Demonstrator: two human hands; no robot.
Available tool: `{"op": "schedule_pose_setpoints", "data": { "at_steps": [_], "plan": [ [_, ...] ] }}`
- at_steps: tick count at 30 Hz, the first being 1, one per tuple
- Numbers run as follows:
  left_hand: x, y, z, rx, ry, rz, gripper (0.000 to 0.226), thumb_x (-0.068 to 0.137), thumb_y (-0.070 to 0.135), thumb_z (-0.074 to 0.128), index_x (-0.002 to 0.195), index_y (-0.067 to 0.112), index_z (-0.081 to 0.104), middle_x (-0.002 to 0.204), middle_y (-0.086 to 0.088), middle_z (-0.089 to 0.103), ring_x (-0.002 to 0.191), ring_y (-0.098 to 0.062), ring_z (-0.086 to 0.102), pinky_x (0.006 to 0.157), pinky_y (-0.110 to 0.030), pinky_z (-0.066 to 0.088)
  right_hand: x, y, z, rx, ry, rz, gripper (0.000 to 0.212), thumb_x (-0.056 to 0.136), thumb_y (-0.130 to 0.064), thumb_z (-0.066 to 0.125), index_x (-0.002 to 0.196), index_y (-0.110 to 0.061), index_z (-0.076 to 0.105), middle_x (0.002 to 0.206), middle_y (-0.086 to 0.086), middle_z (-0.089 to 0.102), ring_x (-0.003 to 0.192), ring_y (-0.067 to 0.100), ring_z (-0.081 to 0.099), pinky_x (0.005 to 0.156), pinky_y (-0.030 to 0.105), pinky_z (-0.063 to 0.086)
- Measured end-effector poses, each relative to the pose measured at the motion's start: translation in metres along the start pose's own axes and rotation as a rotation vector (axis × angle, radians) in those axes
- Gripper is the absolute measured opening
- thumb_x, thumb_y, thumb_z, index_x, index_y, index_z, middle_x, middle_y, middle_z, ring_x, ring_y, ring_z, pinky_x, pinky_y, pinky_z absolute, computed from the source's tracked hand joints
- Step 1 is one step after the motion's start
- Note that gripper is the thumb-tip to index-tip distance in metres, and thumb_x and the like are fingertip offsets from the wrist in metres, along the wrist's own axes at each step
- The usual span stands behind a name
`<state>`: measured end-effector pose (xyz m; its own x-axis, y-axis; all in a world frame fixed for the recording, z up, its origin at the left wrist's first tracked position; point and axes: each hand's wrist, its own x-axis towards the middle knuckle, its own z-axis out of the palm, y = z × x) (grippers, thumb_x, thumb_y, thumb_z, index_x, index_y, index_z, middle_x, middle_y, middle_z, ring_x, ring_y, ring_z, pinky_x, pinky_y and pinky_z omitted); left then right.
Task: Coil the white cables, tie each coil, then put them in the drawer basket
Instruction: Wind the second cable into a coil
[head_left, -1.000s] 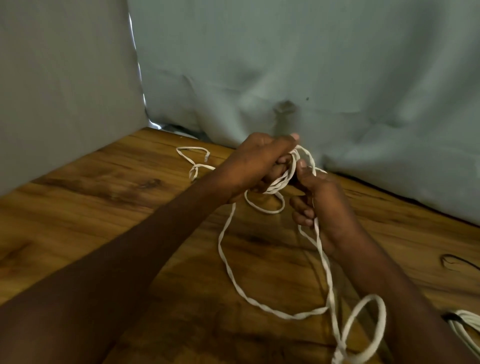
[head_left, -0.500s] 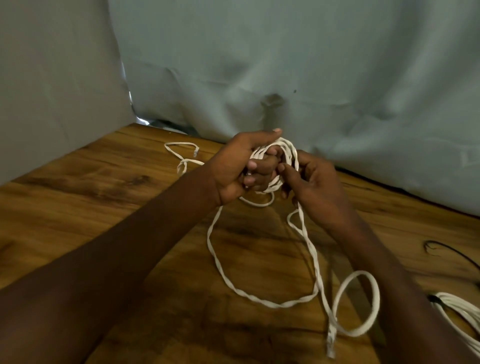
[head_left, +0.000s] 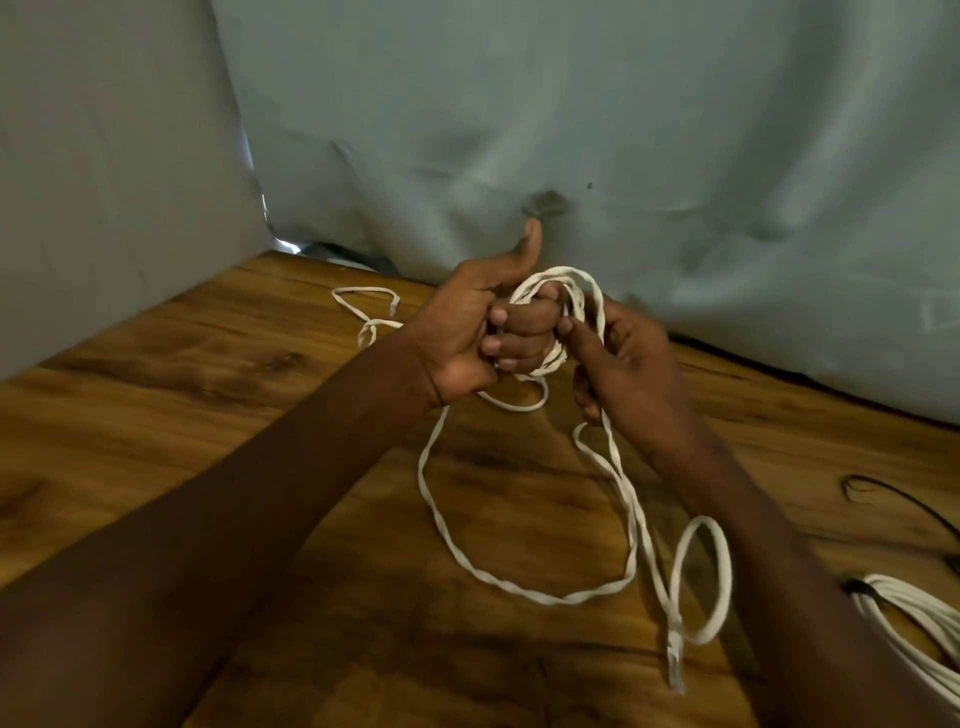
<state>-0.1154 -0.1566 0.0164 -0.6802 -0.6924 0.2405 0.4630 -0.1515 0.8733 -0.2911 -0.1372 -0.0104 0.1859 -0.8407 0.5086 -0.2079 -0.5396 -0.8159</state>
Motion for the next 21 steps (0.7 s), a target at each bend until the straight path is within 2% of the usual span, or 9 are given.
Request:
{"op": "schedule_pose_setpoints", "data": {
  "at_steps": [2, 5, 8, 11, 15, 17, 19, 21],
  "plan": [
    [-0.001, 0.002, 0.0, 0.055, -0.021, -0.002, 0.05, 0.108, 0.052, 0.03, 0.083, 0.011, 0.044, 0.047, 0.007, 0.021, 0.033, -0.007, 0.019, 0.044, -0.028, 0.014, 0.0, 0.001, -0.001, 0.039, 0.012, 0.036, 0.021, 0.107, -0.018, 0.055, 0.115, -0.003, 0.068, 0.063, 0.007, 0.058, 0.034, 0.012, 0.039, 0.037, 0.02, 0.032],
    [-0.003, 0.003, -0.002, 0.077, -0.011, -0.002, 0.043, 0.113, 0.038, 0.026, 0.081, 0.013, 0.042, 0.045, 0.008, 0.018, 0.032, -0.008, 0.013, 0.038, -0.025, 0.015, -0.003, 0.0, 0.0, 0.081, 0.012, 0.04, 0.021, 0.106, -0.022, 0.056, 0.113, -0.009, 0.072, 0.064, 0.017, 0.056, 0.035, 0.014, 0.036, 0.039, 0.022, 0.03],
    [-0.006, 0.009, -0.002, 0.107, -0.026, -0.006, 0.044, 0.111, 0.043, 0.029, 0.08, 0.013, 0.04, 0.04, 0.009, 0.022, 0.031, -0.007, 0.011, 0.038, -0.025, 0.011, -0.003, 0.003, 0.004, 0.12, 0.026, 0.038, 0.026, 0.107, -0.029, 0.054, 0.11, -0.011, 0.073, 0.061, 0.02, 0.052, 0.036, 0.016, 0.034, 0.042, 0.028, 0.029],
    [-0.009, 0.012, -0.002, 0.285, -0.032, -0.047, 0.045, 0.11, 0.043, 0.033, 0.082, 0.01, 0.046, 0.044, 0.008, 0.02, 0.032, -0.005, 0.014, 0.036, -0.023, 0.014, -0.001, 0.004, 0.002, 0.236, 0.039, 0.087, 0.032, 0.108, -0.032, 0.052, 0.104, -0.007, 0.072, 0.062, 0.029, 0.048, 0.035, 0.018, 0.03, 0.042, 0.024, 0.029],
    [-0.01, 0.009, -0.004, 0.467, 0.029, -0.086, 0.048, 0.11, 0.041, 0.038, 0.084, 0.004, 0.056, 0.045, 0.004, 0.028, 0.032, -0.005, 0.019, 0.036, -0.019, 0.018, -0.001, 0.004, 0.002, 0.272, 0.056, 0.116, 0.032, 0.108, -0.03, 0.05, 0.105, -0.006, 0.071, 0.056, 0.015, 0.046, 0.034, 0.014, 0.029, 0.039, 0.021, 0.028],
    [-0.009, 0.008, -0.005, 0.506, 0.068, -0.09, 0.049, 0.11, 0.042, 0.039, 0.082, 0.006, 0.055, 0.047, 0.002, 0.028, 0.033, -0.007, 0.018, 0.037, -0.019, 0.017, -0.001, 0.006, 0.003, 0.203, 0.084, 0.096, 0.034, 0.109, -0.031, 0.049, 0.112, -0.005, 0.07, 0.067, 0.024, 0.054, 0.037, 0.015, 0.032, 0.041, 0.023, 0.029],
    [-0.009, 0.009, -0.006, 0.44, 0.09, -0.067, 0.045, 0.111, 0.04, 0.037, 0.08, 0.01, 0.052, 0.049, 0.003, 0.027, 0.034, -0.006, 0.017, 0.037, -0.018, 0.019, 0.0, 0.008, 0.003, 0.138, 0.111, 0.072, 0.032, 0.109, -0.03, 0.049, 0.115, -0.007, 0.07, 0.085, 0.028, 0.063, 0.04, 0.016, 0.035, 0.043, 0.023, 0.03],
    [-0.009, 0.011, -0.01, 0.34, 0.119, -0.037, 0.042, 0.111, 0.037, 0.037, 0.078, 0.014, 0.048, 0.048, 0.006, 0.026, 0.034, -0.005, 0.017, 0.036, -0.017, 0.019, 0.001, 0.008, 0.005, 0.087, 0.115, 0.066, 0.033, 0.109, -0.03, 0.048, 0.106, -0.006, 0.07, 0.084, 0.028, 0.061, 0.041, 0.014, 0.037, 0.042, 0.022, 0.03]
  ]
}}
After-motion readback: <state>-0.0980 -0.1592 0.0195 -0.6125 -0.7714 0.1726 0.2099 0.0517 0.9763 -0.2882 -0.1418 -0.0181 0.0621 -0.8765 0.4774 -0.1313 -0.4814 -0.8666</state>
